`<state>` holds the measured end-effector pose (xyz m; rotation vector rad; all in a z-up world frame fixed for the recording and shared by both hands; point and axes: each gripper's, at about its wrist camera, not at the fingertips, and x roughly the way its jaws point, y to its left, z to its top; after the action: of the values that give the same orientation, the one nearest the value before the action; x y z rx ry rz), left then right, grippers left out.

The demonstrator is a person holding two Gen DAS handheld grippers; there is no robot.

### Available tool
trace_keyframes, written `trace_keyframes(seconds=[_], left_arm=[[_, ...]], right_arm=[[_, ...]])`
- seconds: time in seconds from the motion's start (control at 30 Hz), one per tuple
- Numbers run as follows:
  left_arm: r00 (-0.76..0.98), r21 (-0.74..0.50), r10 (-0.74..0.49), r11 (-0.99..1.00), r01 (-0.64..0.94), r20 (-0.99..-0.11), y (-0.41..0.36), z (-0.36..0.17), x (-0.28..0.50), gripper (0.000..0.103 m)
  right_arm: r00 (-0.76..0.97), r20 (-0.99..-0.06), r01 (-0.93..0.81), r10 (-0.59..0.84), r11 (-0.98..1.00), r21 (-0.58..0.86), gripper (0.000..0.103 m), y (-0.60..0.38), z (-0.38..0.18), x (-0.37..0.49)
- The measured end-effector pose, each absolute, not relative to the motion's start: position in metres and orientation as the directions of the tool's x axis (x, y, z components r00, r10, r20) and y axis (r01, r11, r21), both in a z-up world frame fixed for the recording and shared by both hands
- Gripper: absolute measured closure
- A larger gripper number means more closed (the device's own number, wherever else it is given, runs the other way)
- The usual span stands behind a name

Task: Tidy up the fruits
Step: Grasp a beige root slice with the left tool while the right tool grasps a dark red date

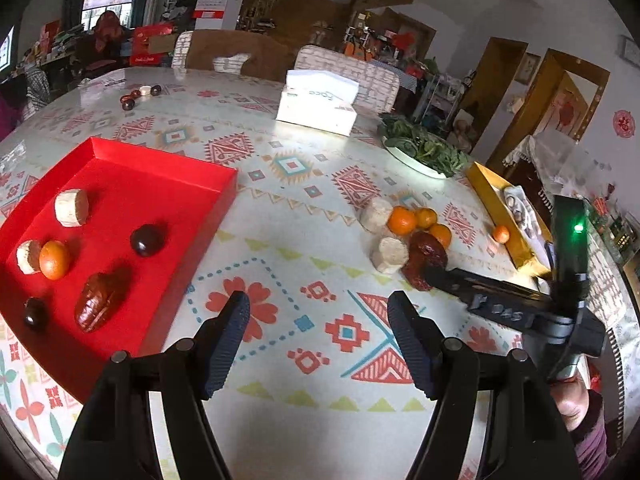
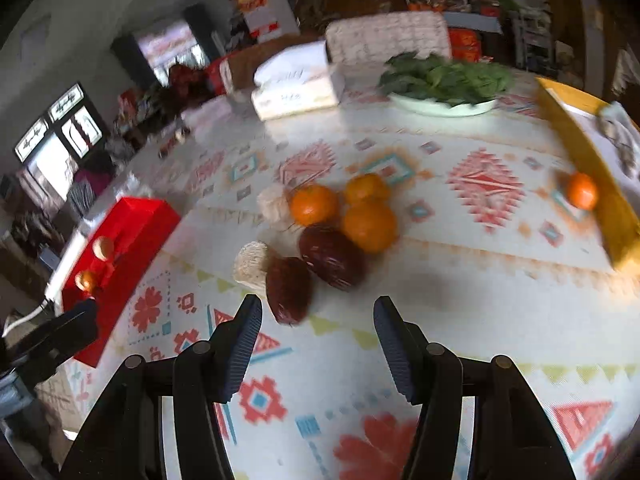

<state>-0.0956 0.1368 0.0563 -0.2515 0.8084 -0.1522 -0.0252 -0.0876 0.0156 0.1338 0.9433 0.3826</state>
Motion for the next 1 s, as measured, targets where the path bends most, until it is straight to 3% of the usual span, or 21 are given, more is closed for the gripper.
trace_keyframes(seconds=[0.13, 0.17, 0.2, 0.37, 0.7, 0.77, 0.8, 0.83, 1.0], left_arm=[[0.681, -0.256, -0.204, 0.966, 0.025, -0.703, 0.139, 0.057, -0.083, 0.032], [0.68, -0.25, -0.202, 0.968, 0.028, -0.705, 0.138, 0.057, -0.08, 0.032], [0.677, -0.244, -0.202, 0.969, 0.034, -0.708, 0.136, 0.056, -0.075, 0.032], [0.648, -0.223, -0.221, 0.971, 0.081, -0.729, 0.119, 0.048, -0.05, 0.032], [0.579, -0.12, -0.234, 0.966, 0.229, -0.781, 0.047, 0.018, -0.002, 0.032], [0.578, -0.086, -0.206, 0.97, 0.228, -0.79, 0.039, 0.012, 0.005, 0.042], [0.574, -0.074, -0.195, 0.971, 0.227, -0.796, 0.037, 0.008, 0.008, 0.062], [0.581, -0.06, -0.185, 0.972, 0.226, -0.792, 0.035, 0.008, 0.007, 0.072], [0.608, -0.097, -0.198, 0.976, 0.195, -0.769, 0.051, 0.018, -0.008, 0.073]], right_arm=[[0.526, -0.77, -0.27, 0.36, 0.93, 0.25, 0.05, -0.071, 0.008, -0.016], [0.529, -0.768, -0.275, 0.361, 0.929, 0.248, 0.057, -0.067, 0.007, -0.015], [0.532, -0.767, -0.278, 0.359, 0.93, 0.242, 0.07, -0.065, 0.006, -0.015], [0.56, -0.753, -0.287, 0.346, 0.934, 0.216, 0.071, -0.069, 0.012, -0.027], [0.612, -0.694, -0.186, 0.38, 0.922, 0.34, 0.071, -0.121, 0.024, -0.022], [0.616, -0.692, -0.184, 0.377, 0.923, 0.338, 0.071, -0.122, 0.024, -0.022], [0.619, -0.69, -0.186, 0.376, 0.923, 0.336, 0.071, -0.122, 0.025, -0.023], [0.621, -0.687, -0.188, 0.376, 0.923, 0.335, 0.071, -0.122, 0.025, -0.023], [0.625, -0.68, -0.206, 0.383, 0.922, 0.329, 0.071, -0.119, 0.027, -0.025]])
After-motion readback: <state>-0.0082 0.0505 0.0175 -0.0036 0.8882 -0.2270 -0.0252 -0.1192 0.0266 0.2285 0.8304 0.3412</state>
